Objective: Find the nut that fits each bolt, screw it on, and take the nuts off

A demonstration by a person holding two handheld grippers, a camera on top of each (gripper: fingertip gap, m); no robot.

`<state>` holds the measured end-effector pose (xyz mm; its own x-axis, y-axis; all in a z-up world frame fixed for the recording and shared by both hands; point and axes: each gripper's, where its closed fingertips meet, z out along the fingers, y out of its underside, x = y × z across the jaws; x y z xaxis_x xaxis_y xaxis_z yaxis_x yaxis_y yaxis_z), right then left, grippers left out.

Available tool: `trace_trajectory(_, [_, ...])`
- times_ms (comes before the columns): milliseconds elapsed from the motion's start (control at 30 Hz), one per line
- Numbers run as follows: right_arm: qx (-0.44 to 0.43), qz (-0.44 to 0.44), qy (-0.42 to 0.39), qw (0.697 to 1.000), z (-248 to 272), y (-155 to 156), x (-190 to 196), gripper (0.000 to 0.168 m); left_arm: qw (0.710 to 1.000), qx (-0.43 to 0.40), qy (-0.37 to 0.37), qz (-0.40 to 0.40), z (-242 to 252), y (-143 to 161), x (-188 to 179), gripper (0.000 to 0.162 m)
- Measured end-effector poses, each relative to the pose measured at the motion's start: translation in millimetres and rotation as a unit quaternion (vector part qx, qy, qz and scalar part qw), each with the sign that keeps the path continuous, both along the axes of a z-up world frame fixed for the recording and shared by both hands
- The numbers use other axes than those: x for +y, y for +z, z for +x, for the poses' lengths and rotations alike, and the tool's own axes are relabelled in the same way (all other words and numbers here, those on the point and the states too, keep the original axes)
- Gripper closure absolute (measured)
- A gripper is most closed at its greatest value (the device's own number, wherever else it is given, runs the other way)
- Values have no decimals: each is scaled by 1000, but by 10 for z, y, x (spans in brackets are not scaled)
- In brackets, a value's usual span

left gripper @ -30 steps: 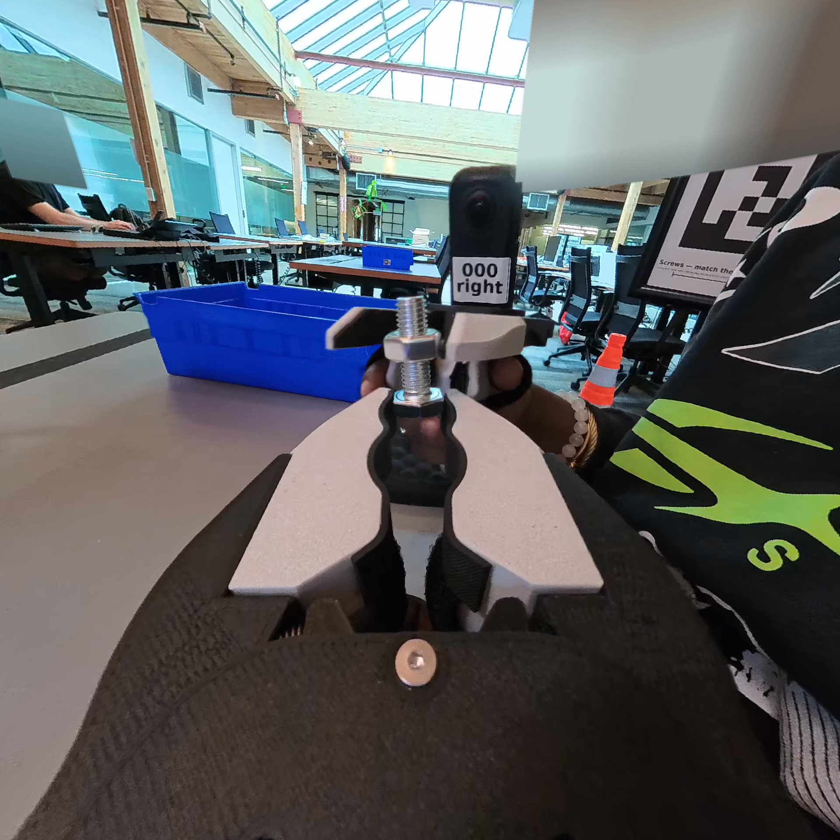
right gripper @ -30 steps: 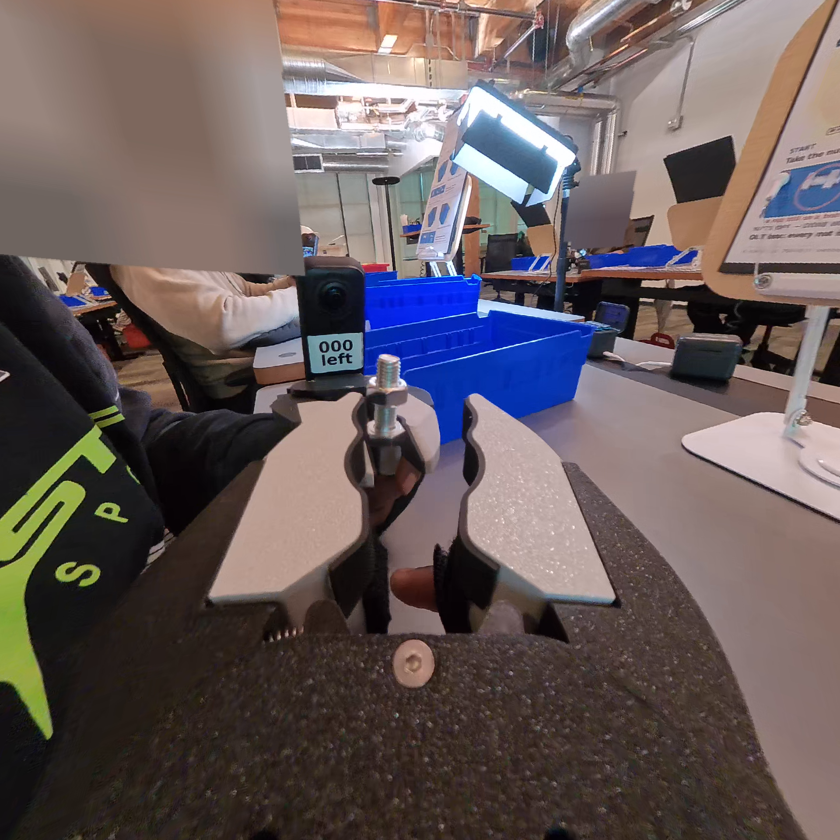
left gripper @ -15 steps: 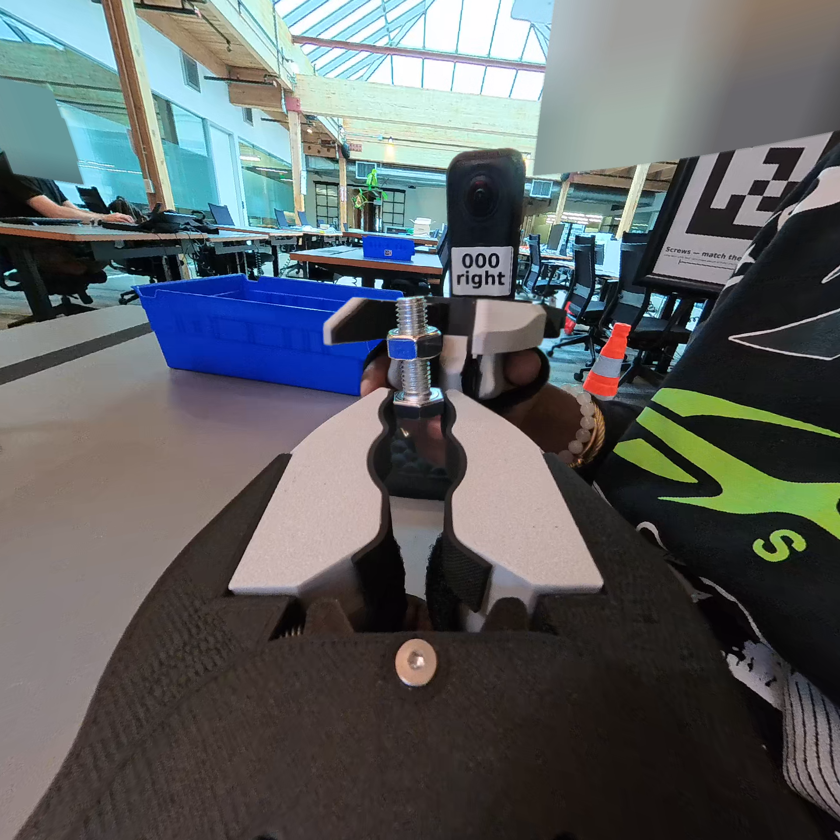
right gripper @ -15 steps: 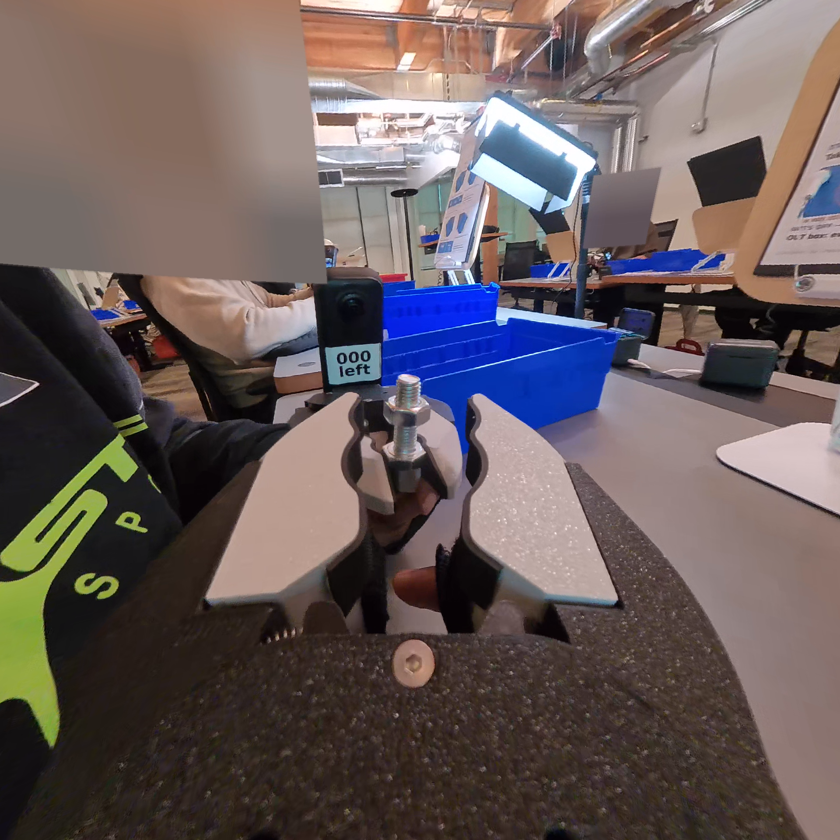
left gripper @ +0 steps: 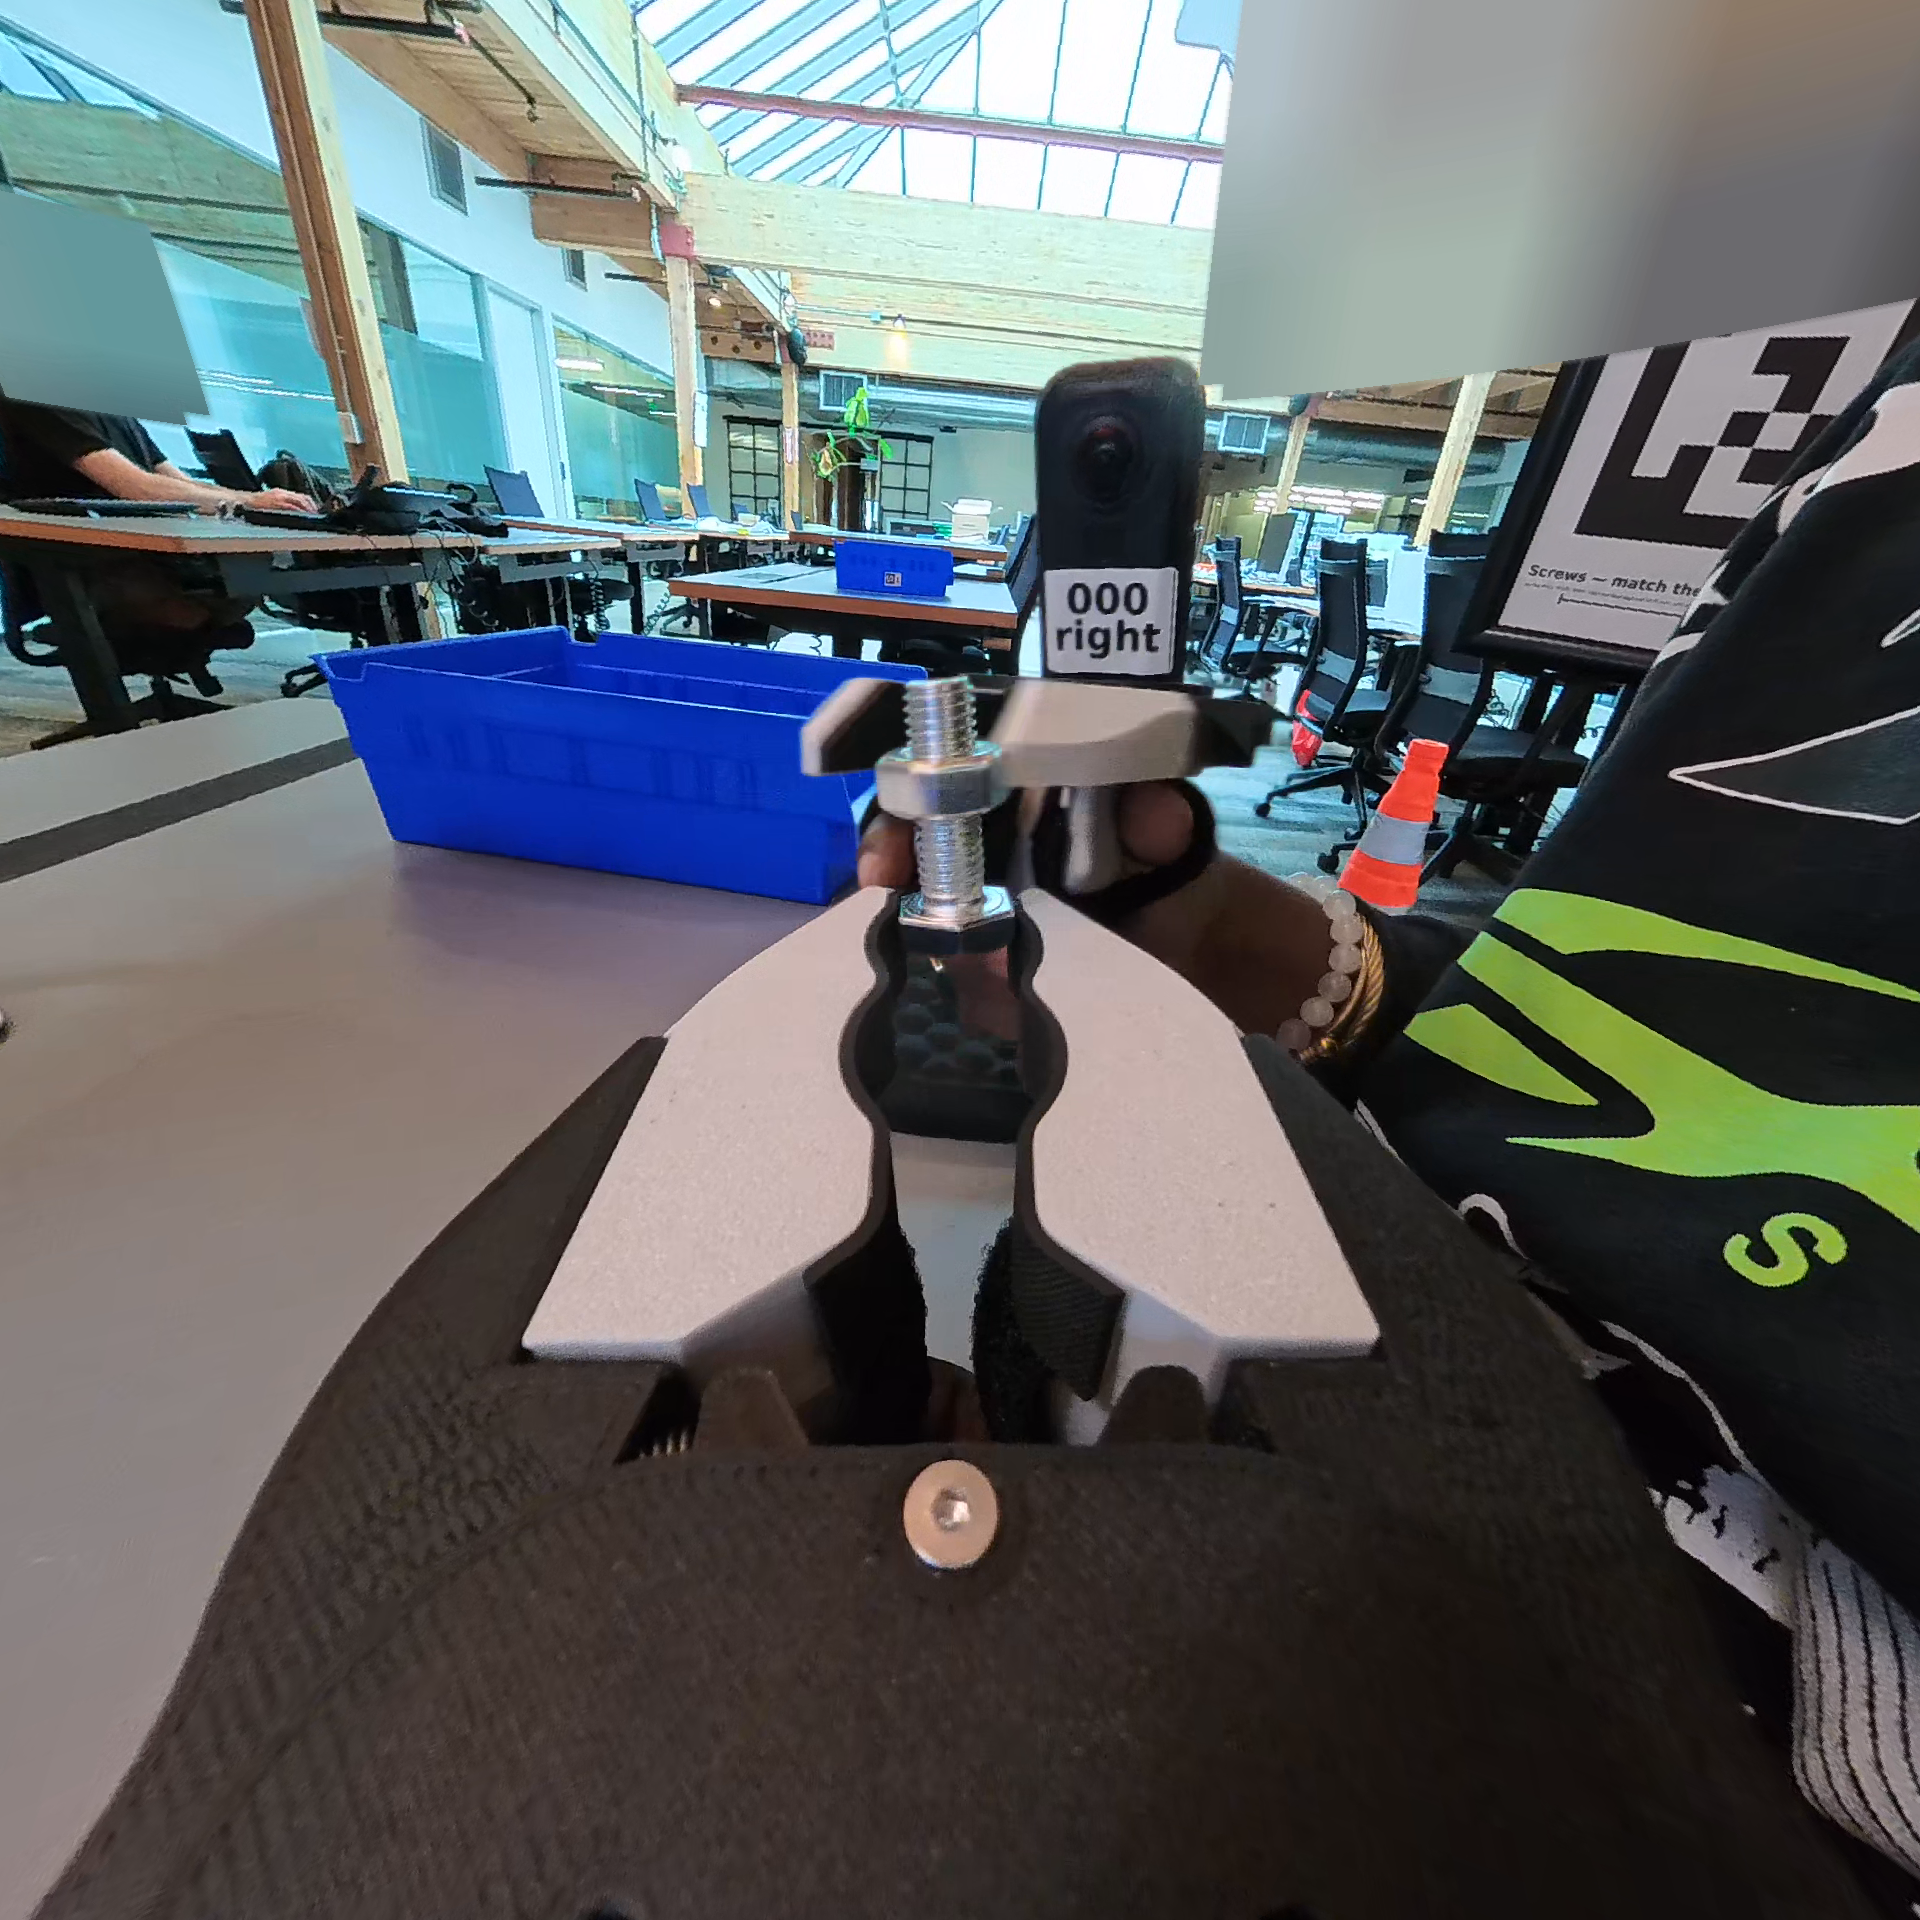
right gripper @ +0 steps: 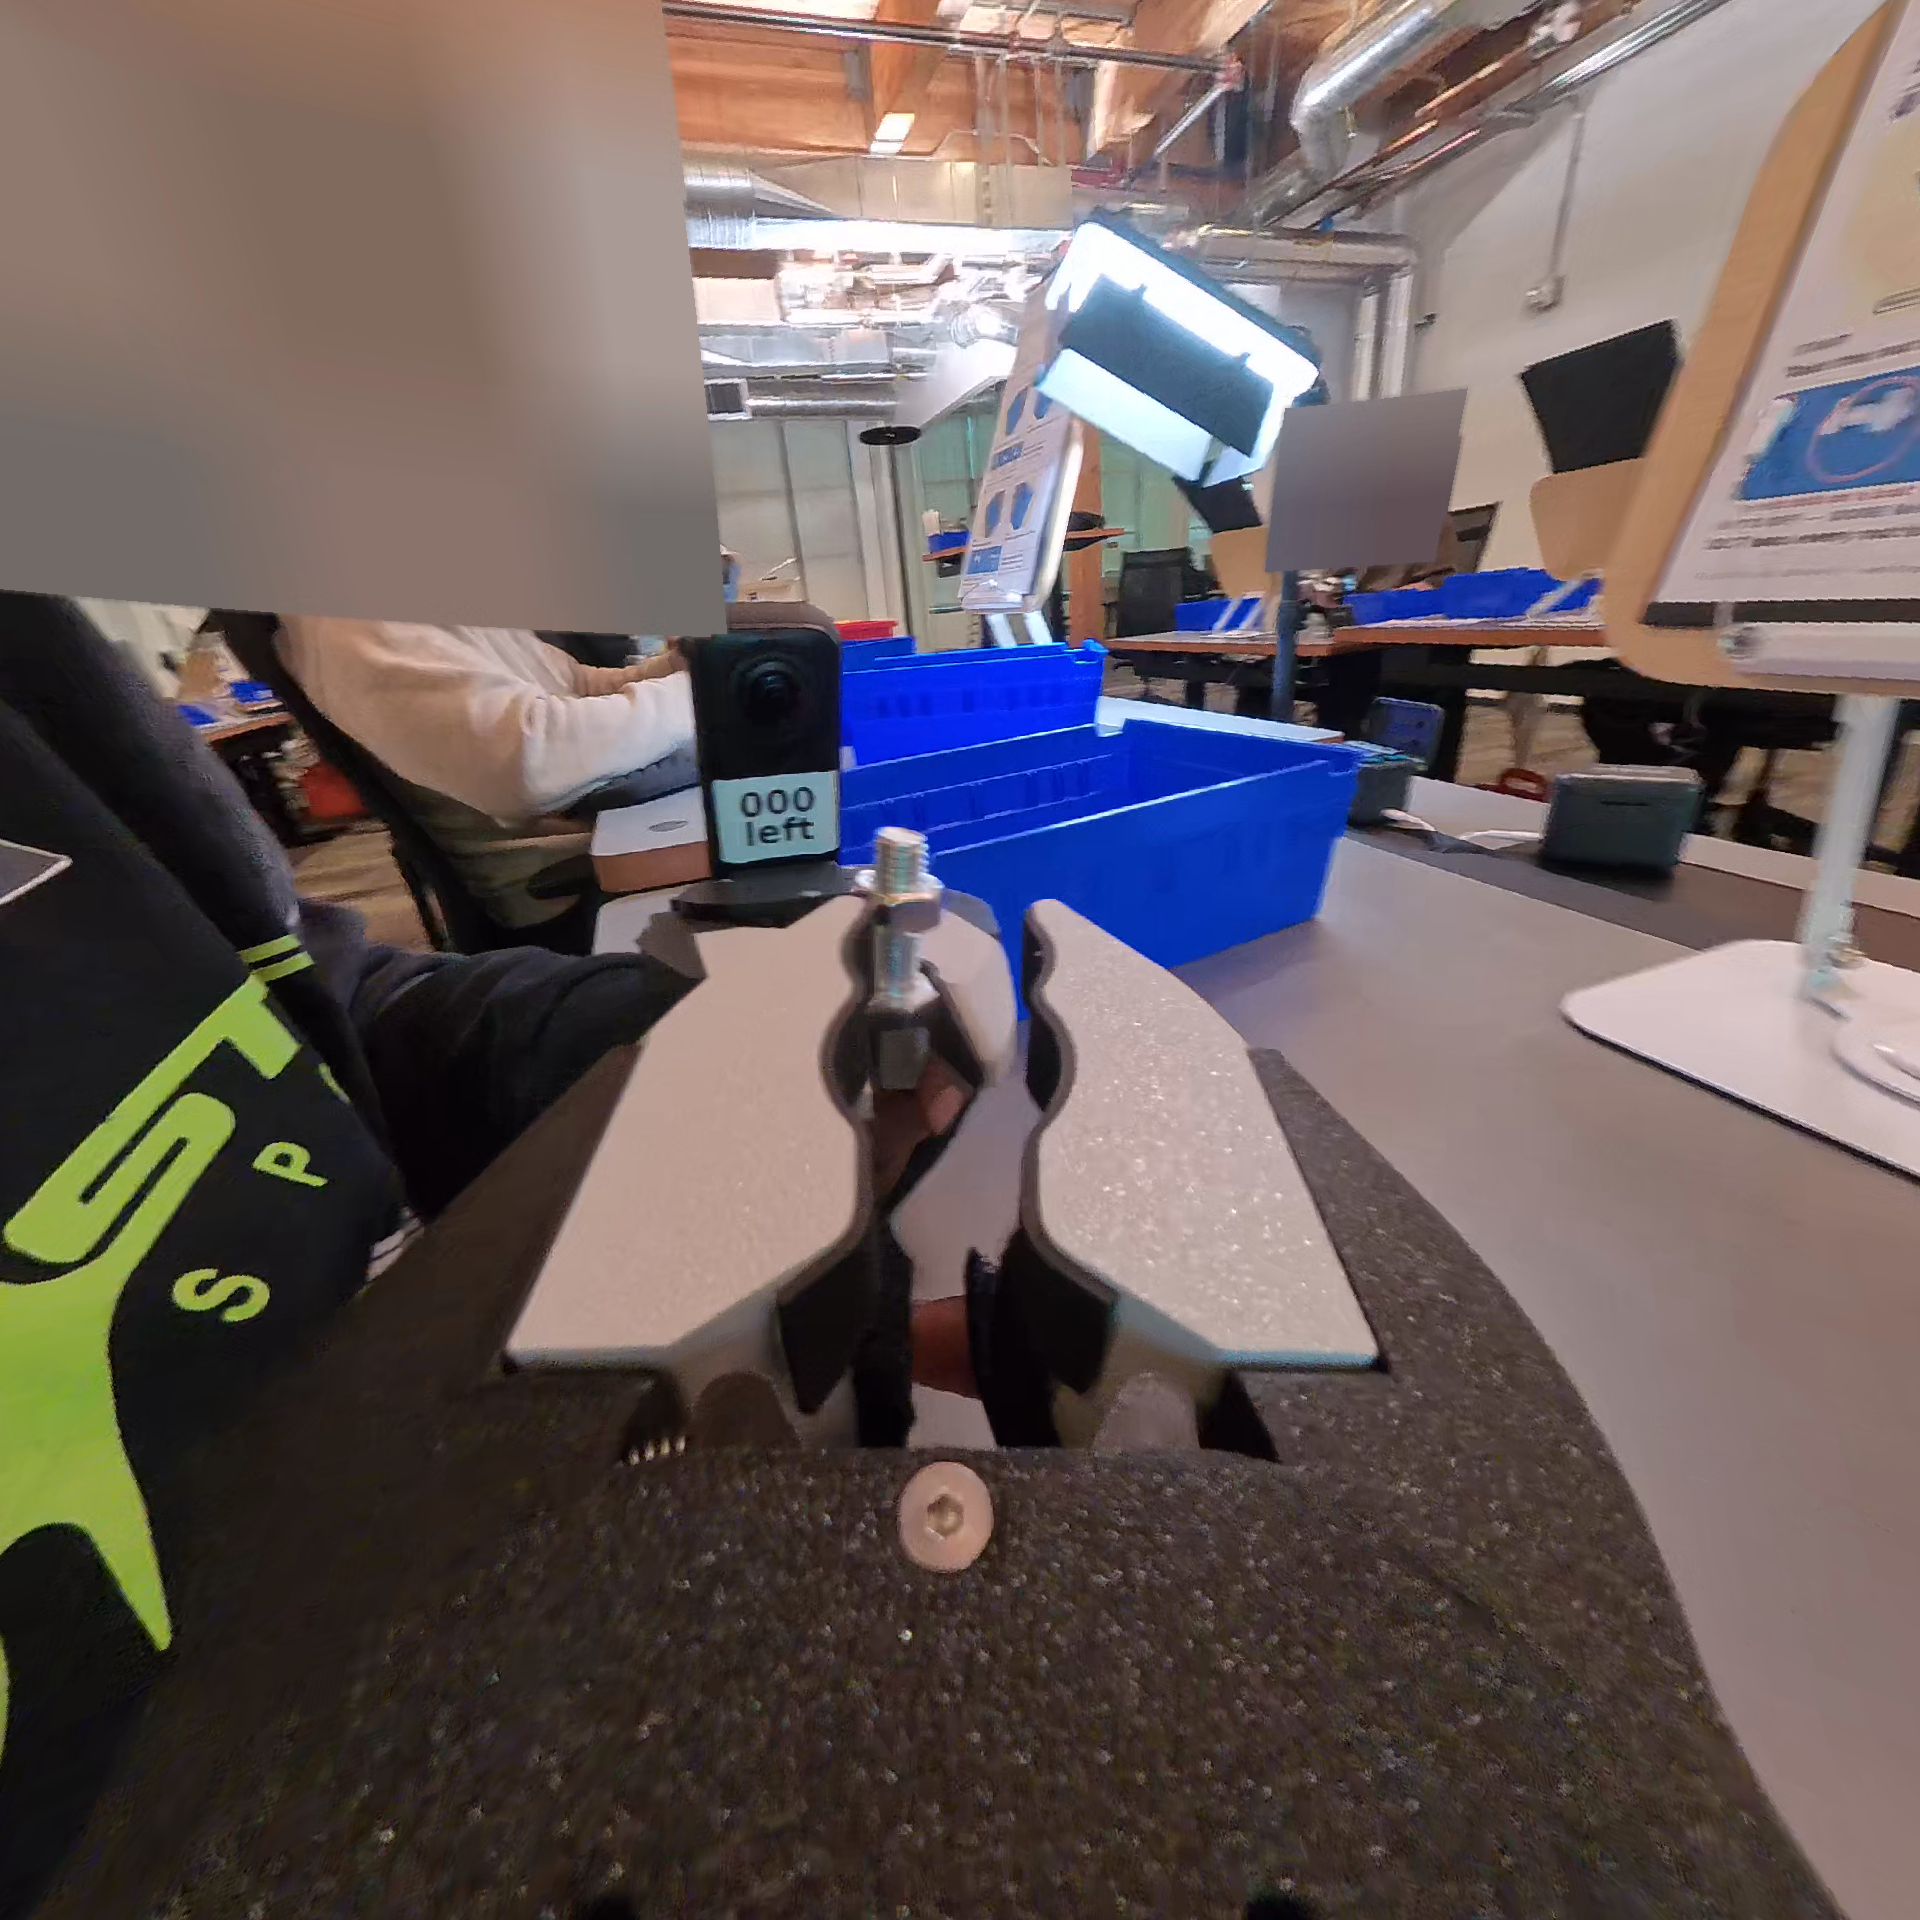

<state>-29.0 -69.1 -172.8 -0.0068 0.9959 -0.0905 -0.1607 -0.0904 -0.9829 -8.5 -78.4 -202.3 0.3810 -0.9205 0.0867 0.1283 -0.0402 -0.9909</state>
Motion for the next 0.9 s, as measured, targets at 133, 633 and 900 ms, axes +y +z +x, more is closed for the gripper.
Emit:
trace_trajectory(133, [6, -5, -42, 999, 168, -6, 175, 158, 1000, 2, -5, 3, 12, 1, -21, 143])
trace_trajectory(633, [-2, 4, 27, 1000, -193, 7, -127, 131, 1000, 9, -2, 3, 16, -22, -15, 143])
trace_trajectory(900, [-4, 5, 19, 1000, -85, -15, -75, 135, 1000, 6, -2, 3, 8, -13, -14, 143])
